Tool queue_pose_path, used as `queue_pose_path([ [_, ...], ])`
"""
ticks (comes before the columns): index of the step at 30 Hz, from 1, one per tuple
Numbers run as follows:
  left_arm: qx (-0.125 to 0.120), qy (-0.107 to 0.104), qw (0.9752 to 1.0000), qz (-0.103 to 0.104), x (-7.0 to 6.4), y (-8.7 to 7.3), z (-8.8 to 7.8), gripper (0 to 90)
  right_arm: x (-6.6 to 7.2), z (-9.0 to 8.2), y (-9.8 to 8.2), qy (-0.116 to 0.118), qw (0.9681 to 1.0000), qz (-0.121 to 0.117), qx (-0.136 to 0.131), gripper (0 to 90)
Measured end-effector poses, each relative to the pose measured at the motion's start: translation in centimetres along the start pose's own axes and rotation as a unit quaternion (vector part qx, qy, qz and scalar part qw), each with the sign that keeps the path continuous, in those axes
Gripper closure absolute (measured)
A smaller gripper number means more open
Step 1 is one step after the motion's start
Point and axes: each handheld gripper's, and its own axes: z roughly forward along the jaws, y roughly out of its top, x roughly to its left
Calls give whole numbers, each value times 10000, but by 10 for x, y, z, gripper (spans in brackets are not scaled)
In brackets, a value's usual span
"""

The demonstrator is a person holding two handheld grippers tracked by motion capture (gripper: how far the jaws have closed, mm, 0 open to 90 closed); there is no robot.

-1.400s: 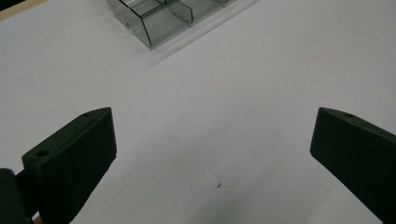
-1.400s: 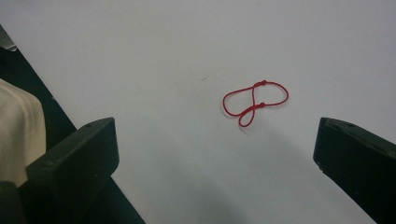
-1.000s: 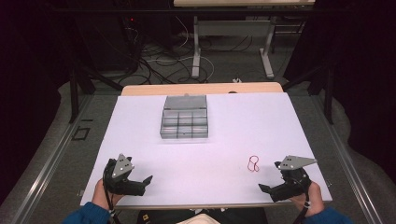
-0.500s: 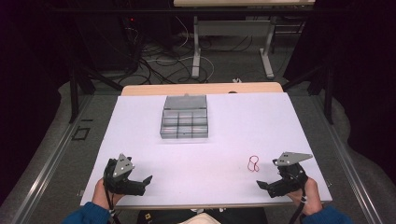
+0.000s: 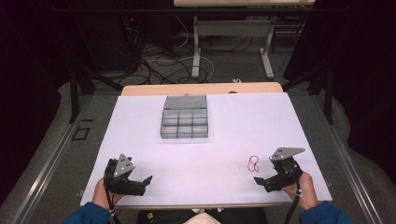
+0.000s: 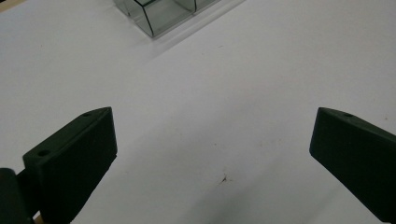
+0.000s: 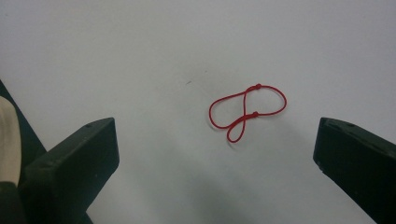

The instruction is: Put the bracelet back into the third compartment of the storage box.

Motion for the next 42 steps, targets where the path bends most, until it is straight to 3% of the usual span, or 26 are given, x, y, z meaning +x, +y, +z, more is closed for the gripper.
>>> queue_pose_path([
  [24,64,-5,10000,35,0,0,1,8,-13,26,11,112,9990,2,428,1],
  [31,66,0,10000,27,-1,0,1,8,-15,36,13,77,9985,64,547,39],
  [39,63,9,10000,25,-1,0,2,8,-18,43,15,96,9974,156,698,170],
  [40,63,3,10000,29,-1,0,2,8,-18,44,16,49,9972,91,741,225],
  [41,53,3,10000,17,-1,0,2,8,-18,44,16,49,9972,91,741,225],
  [42,53,-8,10000,11,-1,0,2,8,-17,46,15,18,9969,111,775,309],
])
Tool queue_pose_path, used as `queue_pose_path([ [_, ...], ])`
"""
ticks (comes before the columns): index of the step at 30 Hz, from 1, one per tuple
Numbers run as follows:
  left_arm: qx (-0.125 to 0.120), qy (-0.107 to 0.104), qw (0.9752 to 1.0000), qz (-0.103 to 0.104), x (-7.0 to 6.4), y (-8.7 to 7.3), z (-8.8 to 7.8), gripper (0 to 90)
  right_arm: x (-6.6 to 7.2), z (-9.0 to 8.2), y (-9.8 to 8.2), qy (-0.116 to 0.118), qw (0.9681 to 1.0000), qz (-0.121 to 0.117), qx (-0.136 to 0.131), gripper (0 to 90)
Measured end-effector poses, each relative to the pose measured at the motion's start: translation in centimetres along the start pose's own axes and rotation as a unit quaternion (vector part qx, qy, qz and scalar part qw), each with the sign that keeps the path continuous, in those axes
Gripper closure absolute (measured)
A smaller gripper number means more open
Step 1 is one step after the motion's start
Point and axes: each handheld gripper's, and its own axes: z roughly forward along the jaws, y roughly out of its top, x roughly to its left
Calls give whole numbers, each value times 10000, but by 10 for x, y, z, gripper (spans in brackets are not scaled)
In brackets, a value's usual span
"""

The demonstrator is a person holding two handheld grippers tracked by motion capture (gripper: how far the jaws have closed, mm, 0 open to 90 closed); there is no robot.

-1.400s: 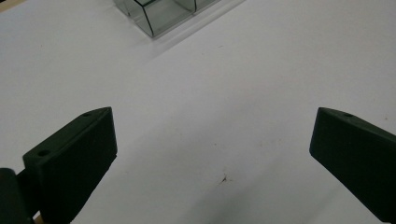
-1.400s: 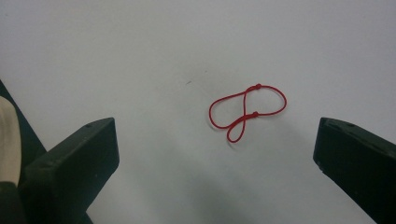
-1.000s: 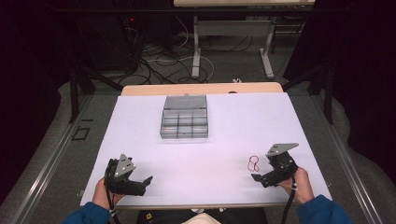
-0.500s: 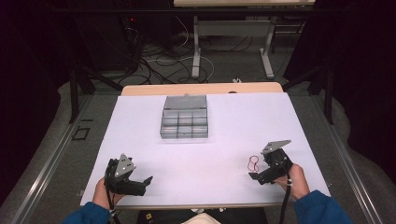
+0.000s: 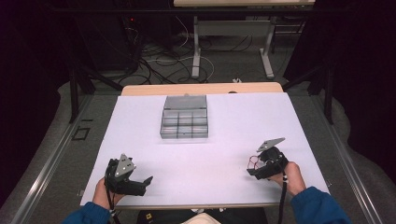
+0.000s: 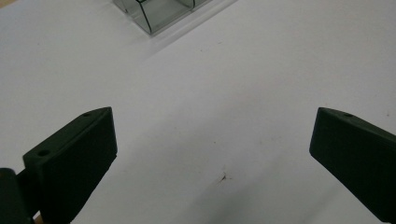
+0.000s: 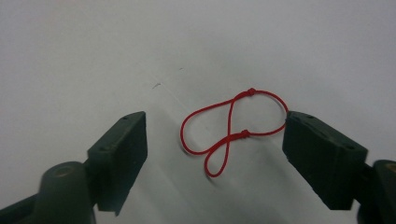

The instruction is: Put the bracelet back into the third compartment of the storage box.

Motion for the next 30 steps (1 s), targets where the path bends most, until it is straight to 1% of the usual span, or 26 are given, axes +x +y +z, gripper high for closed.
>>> queue_pose_path([
  [1,3,8,10000,5,0,0,0,8,0,1,0,-20,10000,12,0,349],
  [2,5,9,10000,10,0,0,0,8,0,1,0,-20,10000,12,0,349],
  [3,8,8,10000,12,0,0,0,9,0,2,0,-21,10000,-22,36,433],
  [4,8,10,10000,12,0,0,0,9,0,2,0,-21,10000,-22,36,433],
  [5,10,7,10000,20,0,0,0,9,1,3,-1,-81,9999,35,114,491],
  [6,20,16,10000,35,0,0,0,9,1,3,-1,-81,9999,35,114,491],
  [7,21,11,10000,33,0,0,0,9,1,4,-1,-150,9998,33,141,550],
  [8,24,8,10000,37,0,0,0,9,1,4,-1,-176,9998,30,129,583],
  [9,25,11,10000,37,0,0,0,9,1,4,-1,-176,9998,30,129,583],
  [10,27,13,10000,34,0,0,0,8,-1,3,-1,-202,9997,49,109,635],
  [12,46,7,10000,44,1,1,1,8,-1,3,-2,-129,9999,55,99,686],
  [14,25,26,10000,43,0,0,1,8,-1,2,-2,-141,9998,74,103,743],
  [16,27,32,10000,43,0,0,1,8,0,2,-2,-127,9998,81,109,763],
  [17,51,-28,10000,-4,0,0,1,8,0,2,-2,-122,9998,124,126,807],
  [19,40,-6,10000,11,0,0,2,9,0,3,-3,-91,9998,136,86,819],
  [20,90,12,10000,33,0,1,2,9,-1,2,-3,-89,9998,142,93,845],
  [21,90,12,10000,33,0,1,2,9,-1,2,-3,-89,9998,142,93,845],
  [22,89,27,9999,66,0,0,2,9,-2,3,-4,-45,9997,246,48,875],
  [23,89,27,9999,66,0,0,2,9,-1,2,-4,-52,9994,344,70,888],
  [24,90,36,9999,72,-1,0,1,9,-2,3,-4,-27,9996,276,55,891],
  [25,72,23,10000,58,0,0,1,9,-1,2,-4,-62,9997,230,63,893],
  [26,72,23,10000,58,0,0,1,9,-1,2,-4,-62,9997,230,63,893],
  [27,55,13,10000,7,0,0,2,9,-1,2,-4,-54,9996,258,86,895],
  [28,70,23,10000,34,1,0,2,9,-1,2,-4,-54,9996,258,86,895],
  [29,51,9,10000,18,0,0,2,9,0,3,-3,-90,9997,214,57,896],
  [30,65,9,10000,61,0,0,1,10,0,3,-3,-126,9998,139,9,896],
])
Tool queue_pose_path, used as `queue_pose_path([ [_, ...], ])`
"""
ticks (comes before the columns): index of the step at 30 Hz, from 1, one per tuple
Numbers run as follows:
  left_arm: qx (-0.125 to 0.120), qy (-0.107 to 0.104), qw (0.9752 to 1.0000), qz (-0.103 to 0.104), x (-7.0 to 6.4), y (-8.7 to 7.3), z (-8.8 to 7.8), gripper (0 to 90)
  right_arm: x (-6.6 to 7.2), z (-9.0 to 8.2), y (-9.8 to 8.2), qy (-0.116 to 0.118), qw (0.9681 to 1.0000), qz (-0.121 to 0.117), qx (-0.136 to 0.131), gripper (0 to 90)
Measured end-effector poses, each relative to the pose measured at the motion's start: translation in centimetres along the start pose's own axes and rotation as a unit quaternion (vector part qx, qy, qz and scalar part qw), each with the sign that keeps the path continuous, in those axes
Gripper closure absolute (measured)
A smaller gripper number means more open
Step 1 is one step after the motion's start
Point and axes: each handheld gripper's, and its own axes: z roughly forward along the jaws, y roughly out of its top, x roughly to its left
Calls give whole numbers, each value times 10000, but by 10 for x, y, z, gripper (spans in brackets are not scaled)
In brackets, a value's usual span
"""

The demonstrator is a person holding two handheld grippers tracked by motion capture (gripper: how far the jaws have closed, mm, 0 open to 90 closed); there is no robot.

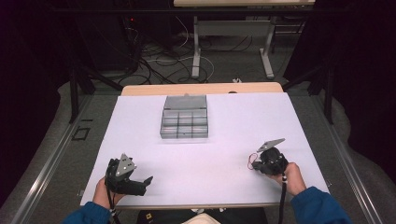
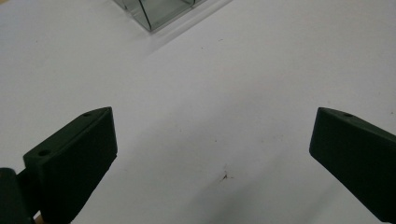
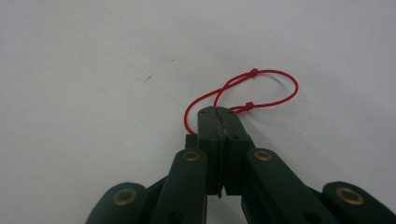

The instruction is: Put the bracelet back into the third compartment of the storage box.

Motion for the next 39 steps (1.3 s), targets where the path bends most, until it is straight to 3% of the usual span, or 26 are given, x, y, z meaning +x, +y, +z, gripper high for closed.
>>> queue_pose_path([
  [1,0,0,10000,0,0,0,0,10,2,-1,0,-30,10000,48,-9,896],
  [11,10,8,10000,-27,0,0,1,10,8,-14,4,-168,9989,-262,-360,895],
  [19,23,27,10000,12,0,0,0,15,11,-22,6,-295,9972,-247,-640,894],
  [39,48,-29,10000,-35,-2,0,1,15,12,-31,20,-396,9939,-362,-962,895],
])
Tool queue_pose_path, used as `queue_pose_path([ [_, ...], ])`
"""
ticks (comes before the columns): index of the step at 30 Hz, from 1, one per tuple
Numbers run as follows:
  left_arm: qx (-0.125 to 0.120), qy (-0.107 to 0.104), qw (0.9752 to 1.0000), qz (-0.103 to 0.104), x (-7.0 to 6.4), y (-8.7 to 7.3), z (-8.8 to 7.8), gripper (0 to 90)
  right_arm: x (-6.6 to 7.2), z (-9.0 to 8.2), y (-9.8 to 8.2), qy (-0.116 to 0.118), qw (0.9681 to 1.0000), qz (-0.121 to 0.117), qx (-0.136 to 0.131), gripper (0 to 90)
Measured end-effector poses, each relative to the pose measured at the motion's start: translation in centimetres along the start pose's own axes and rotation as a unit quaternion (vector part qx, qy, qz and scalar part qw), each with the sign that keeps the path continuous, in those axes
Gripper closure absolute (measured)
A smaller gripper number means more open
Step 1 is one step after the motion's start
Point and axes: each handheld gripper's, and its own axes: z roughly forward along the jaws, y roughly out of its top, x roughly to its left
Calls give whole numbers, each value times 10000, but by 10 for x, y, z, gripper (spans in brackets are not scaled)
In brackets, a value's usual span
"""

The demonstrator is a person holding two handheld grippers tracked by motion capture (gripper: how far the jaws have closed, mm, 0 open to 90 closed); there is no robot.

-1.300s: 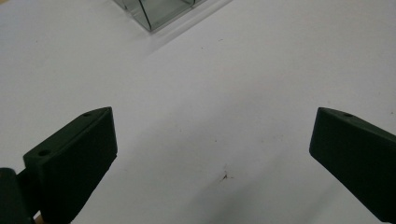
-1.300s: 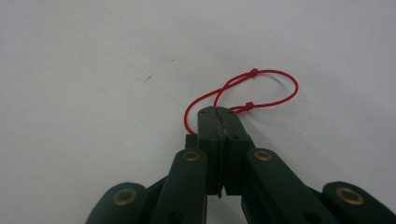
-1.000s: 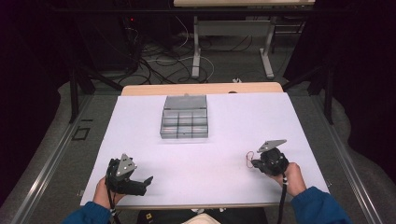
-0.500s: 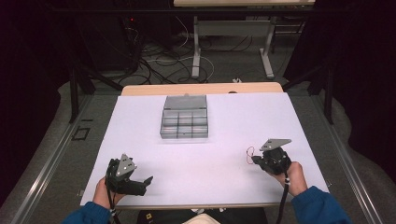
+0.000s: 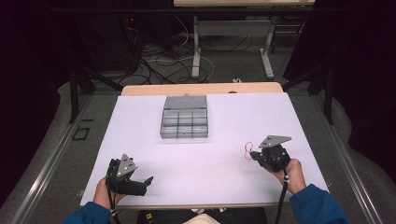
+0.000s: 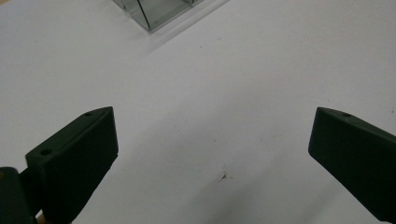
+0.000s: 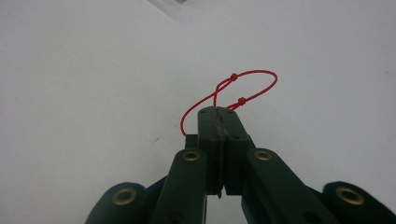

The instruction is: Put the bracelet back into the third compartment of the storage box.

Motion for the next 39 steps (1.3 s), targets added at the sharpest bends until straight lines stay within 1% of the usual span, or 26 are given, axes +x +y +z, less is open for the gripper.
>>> queue_pose_path([
  [1,19,-5,10000,0,0,0,0,15,0,1,1,6,10000,2,-33,895],
  [4,20,-9,10000,14,1,0,0,16,-1,2,4,40,10000,20,-12,895],
  [6,-9,-16,10000,7,0,0,0,15,-2,4,7,53,10000,10,-50,895],
  [7,-27,-13,10000,25,-1,0,1,15,-2,4,8,52,9999,-3,-117,895],
  [8,-27,-13,10000,25,-1,0,1,15,-1,4,9,26,10000,-2,-79,895],
  [9,-8,-23,10000,27,-1,0,0,15,-2,5,11,86,9999,-17,-123,895],
  [10,5,-23,10000,23,0,0,0,15,-2,5,12,19,9999,-20,-133,895],
  [12,-2,-16,10000,5,0,0,0,15,-1,7,14,49,9999,-2,-104,895],
  [14,-11,-9,10000,10,0,0,1,15,-2,10,16,47,9999,-36,-141,895],
  [15,0,40,10000,65,0,0,0,16,-2,11,18,66,9999,-32,-142,895],
  [21,14,38,10000,48,1,0,1,16,-2,16,24,78,9999,-59,-116,896],
  [22,9,53,10000,50,1,0,1,15,-1,18,26,145,9998,-59,-95,896],
  [25,22,38,10000,61,1,0,1,15,0,21,28,142,9998,-71,-123,896],
  [26,23,43,10000,67,1,0,1,15,0,23,30,176,9997,-110,-119,896],
  [29,22,35,10000,64,1,0,1,15,1,25,34,199,9997,-87,-94,896],
  [31,-6,31,10000,52,1,0,1,15,2,27,36,217,9996,-128,-158,896],
  [32,-6,31,10000,52,1,0,1,15,2,27,37,197,9997,-113,-133,896],
  [34,-2,29,10000,53,1,0,1,15,2,29,39,246,9995,-131,-114,896],
  [39,2,28,10000,54,1,0,1,15,3,33,42,236,9995,-178,-143,896],
])
